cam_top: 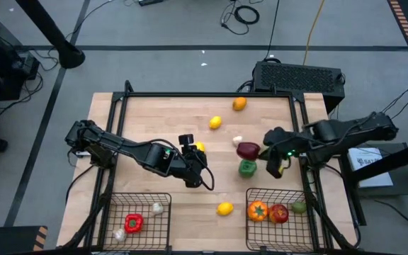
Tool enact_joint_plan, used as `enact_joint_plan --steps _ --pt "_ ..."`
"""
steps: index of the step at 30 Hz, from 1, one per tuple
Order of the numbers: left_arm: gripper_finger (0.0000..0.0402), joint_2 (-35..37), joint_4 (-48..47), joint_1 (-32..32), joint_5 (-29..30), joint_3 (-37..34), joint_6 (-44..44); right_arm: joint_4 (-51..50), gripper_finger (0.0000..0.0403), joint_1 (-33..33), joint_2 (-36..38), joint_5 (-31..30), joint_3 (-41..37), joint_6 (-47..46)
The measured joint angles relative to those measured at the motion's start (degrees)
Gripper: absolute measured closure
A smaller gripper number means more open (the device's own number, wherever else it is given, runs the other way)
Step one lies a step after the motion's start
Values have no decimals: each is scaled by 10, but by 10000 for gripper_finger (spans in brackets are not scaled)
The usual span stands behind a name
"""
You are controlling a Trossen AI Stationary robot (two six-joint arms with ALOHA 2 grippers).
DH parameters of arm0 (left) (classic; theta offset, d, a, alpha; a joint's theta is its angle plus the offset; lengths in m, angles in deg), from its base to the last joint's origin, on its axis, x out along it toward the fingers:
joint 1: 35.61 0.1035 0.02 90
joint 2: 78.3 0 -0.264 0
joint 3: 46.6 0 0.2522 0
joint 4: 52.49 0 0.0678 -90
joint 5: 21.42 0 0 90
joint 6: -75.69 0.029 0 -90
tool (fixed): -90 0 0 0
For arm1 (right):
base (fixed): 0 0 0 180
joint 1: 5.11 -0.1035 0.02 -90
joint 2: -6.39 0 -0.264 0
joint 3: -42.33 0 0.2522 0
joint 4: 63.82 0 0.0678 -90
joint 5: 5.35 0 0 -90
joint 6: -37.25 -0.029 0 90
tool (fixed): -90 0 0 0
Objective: Sort produce into baskets
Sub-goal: Put the red apple into the right black wire basket
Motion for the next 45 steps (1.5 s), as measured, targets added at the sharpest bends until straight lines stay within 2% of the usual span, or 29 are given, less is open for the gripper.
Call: enact_joint_plan --steps 8,14,25,37,41,45 --pt "236 0 -1 -8 -1 0 -18 -241 402 -95 -72 0 235 -98" --pt "236 0 -2 -10 -3 0 -34 -308 402 -169 -123 73 323 -194" --pt "236 0 -1 -13 -3 0 -49 -330 402 -284 -224 259 329 -379" --pt "236 0 0 -14 -3 0 -49 -351 403 -371 -313 316 329 -460" --pt "236 0 0 -18 -3 0 -63 -352 403 -399 -346 320 329 -462" --pt "236 0 0 -24 -3 0 -77 -351 403 -417 -386 361 329 -438"
